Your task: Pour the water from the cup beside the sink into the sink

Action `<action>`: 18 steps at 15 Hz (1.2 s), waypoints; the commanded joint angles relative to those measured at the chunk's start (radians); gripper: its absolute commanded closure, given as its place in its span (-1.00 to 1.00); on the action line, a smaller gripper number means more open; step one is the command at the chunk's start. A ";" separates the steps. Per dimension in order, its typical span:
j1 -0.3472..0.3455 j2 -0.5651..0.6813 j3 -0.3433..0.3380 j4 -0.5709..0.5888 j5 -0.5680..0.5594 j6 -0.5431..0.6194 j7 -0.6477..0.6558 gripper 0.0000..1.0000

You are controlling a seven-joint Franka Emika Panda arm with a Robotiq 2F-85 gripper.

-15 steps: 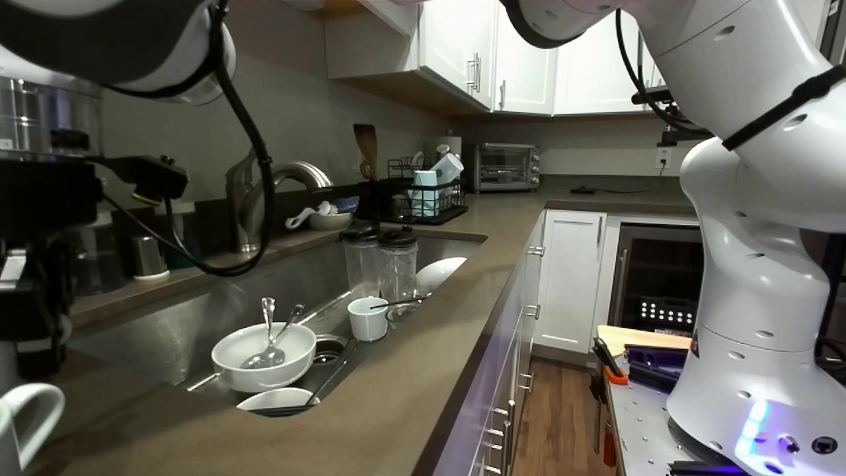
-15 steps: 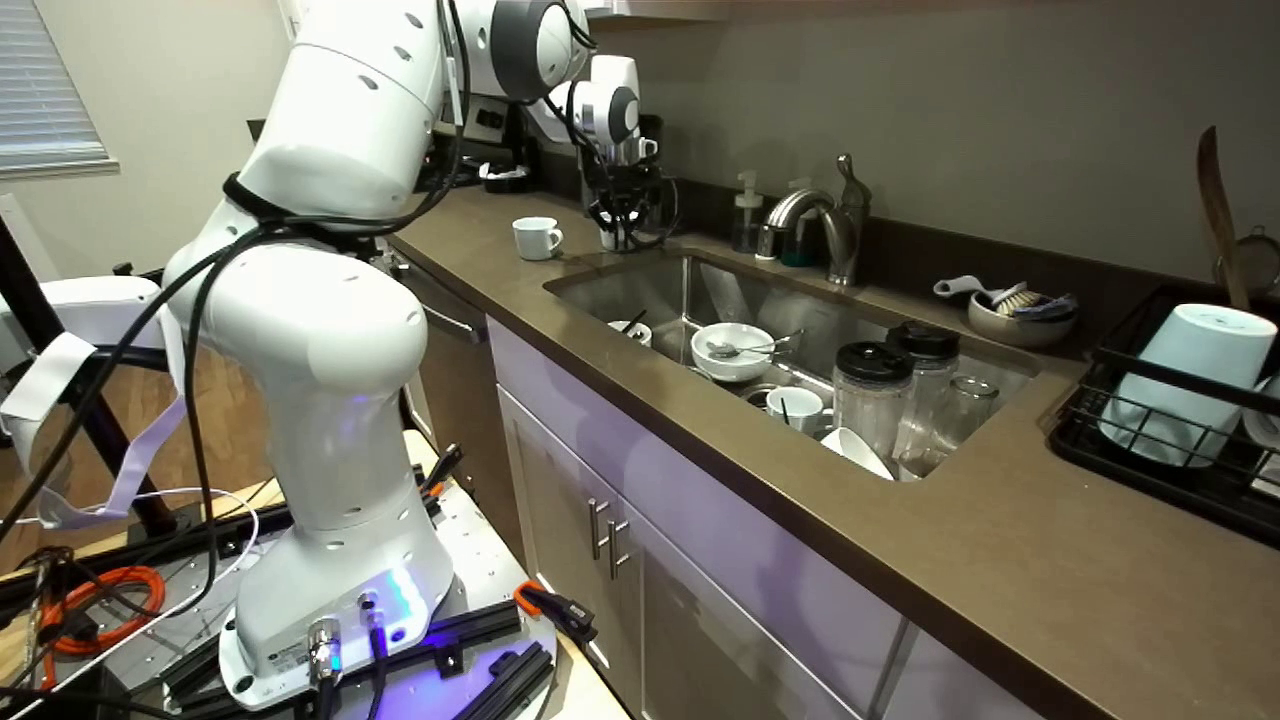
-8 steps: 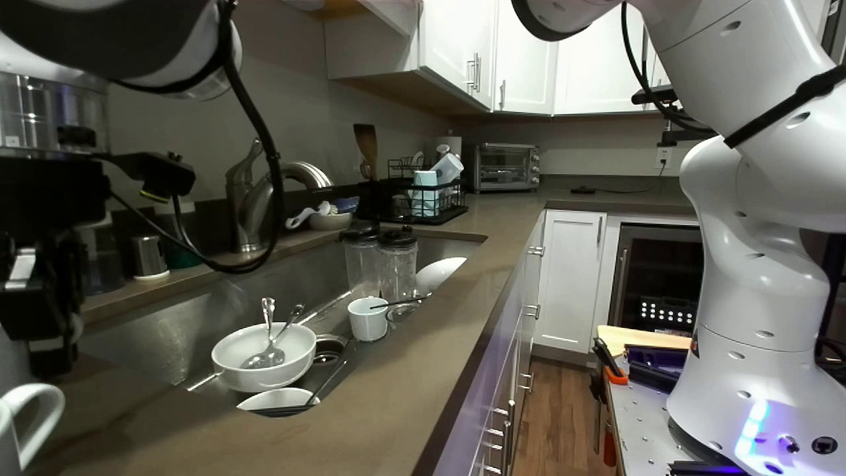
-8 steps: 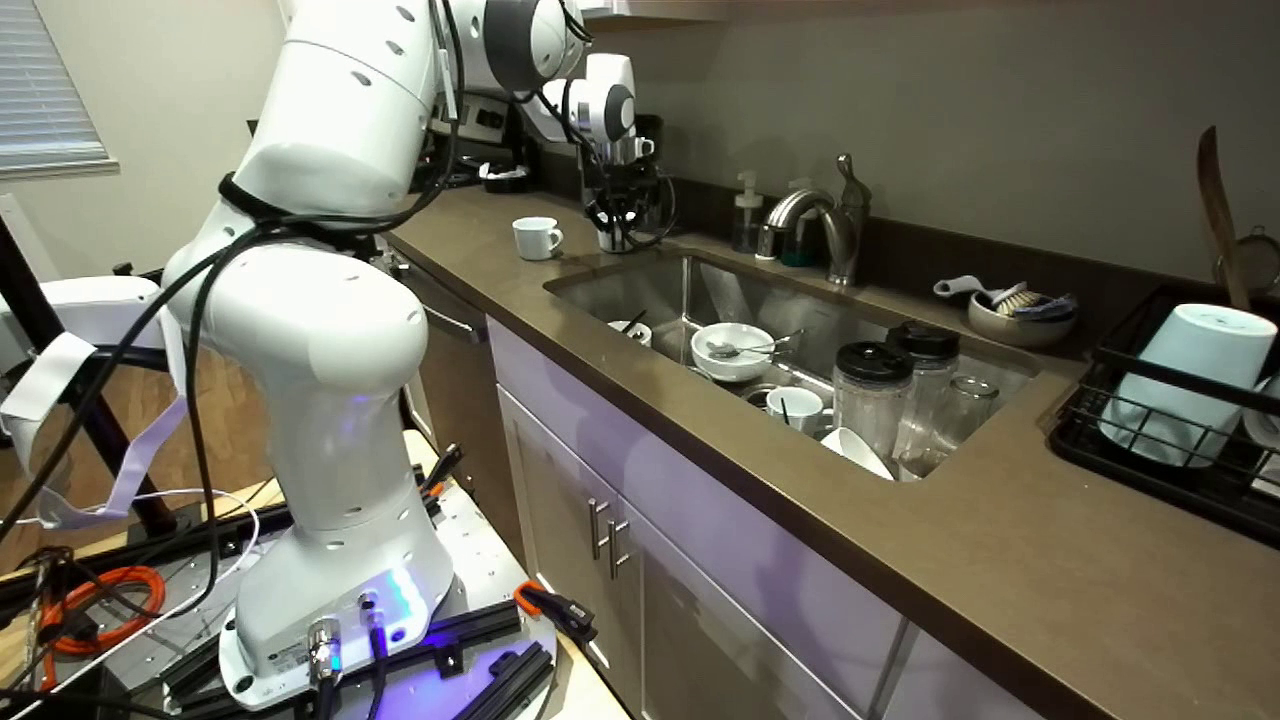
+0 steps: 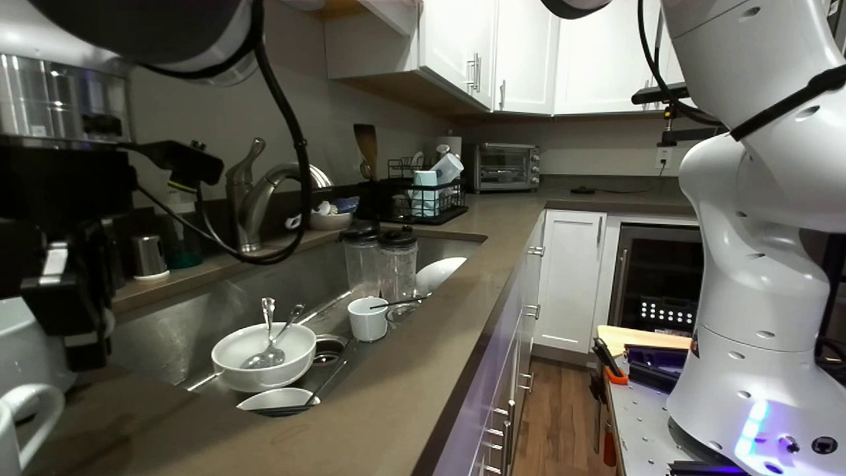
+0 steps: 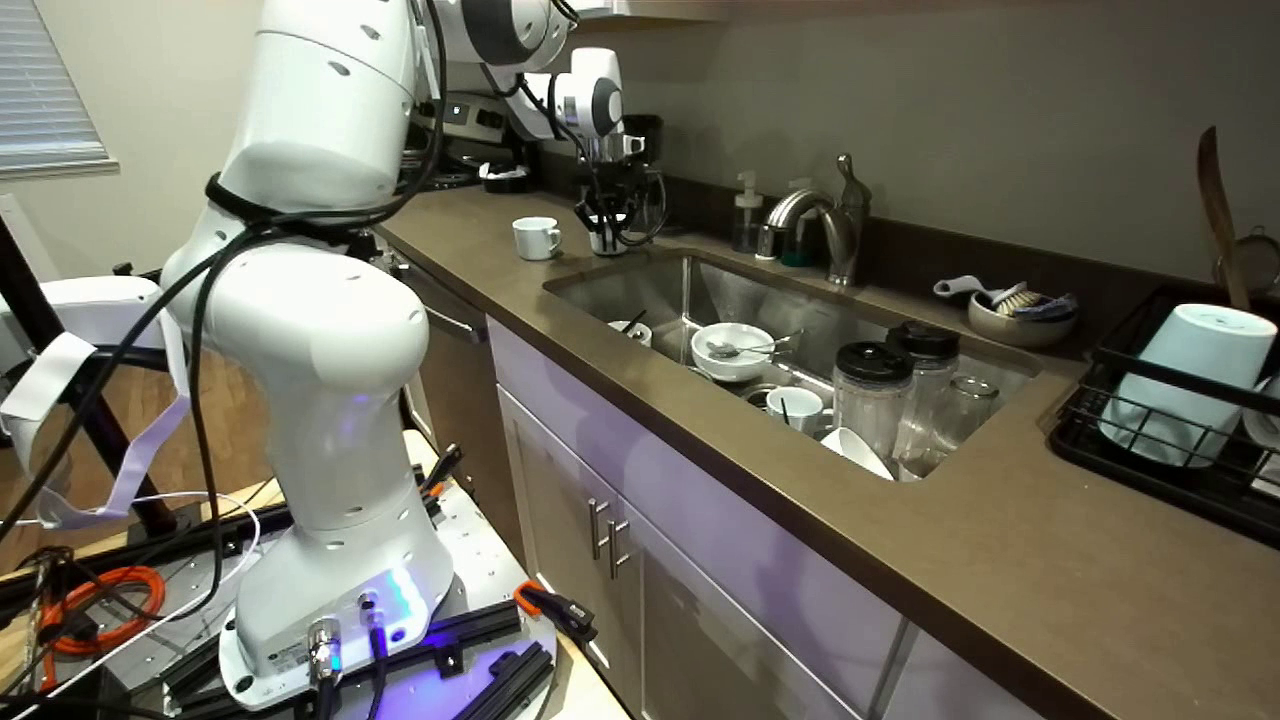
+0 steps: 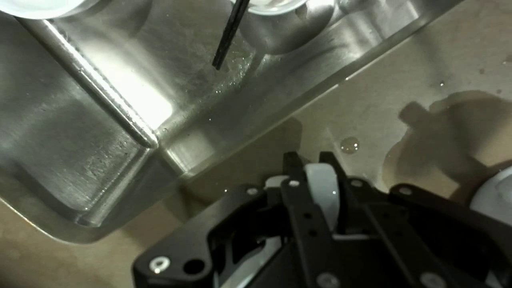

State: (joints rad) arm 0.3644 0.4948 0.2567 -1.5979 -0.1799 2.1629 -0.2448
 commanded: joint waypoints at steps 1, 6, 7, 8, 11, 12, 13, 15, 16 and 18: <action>0.010 -0.065 -0.006 -0.053 -0.025 -0.010 0.034 0.87; 0.021 -0.080 -0.002 -0.043 -0.040 -0.050 0.030 0.87; 0.024 -0.083 -0.002 -0.039 -0.046 -0.061 0.032 0.87; 0.026 -0.086 -0.001 -0.035 -0.052 -0.073 0.031 0.87; 0.033 -0.096 0.001 -0.028 -0.063 -0.104 0.030 0.87; 0.035 -0.100 0.003 -0.027 -0.065 -0.111 0.028 0.87; 0.036 -0.103 0.003 -0.027 -0.069 -0.113 0.027 0.87; 0.037 -0.110 0.004 -0.030 -0.073 -0.113 0.027 0.87; 0.034 -0.117 0.004 -0.039 -0.071 -0.105 0.026 0.87; 0.026 -0.130 0.005 -0.055 -0.063 -0.088 0.024 0.87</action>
State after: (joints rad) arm 0.3974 0.4157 0.2582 -1.6195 -0.2299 2.0725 -0.2430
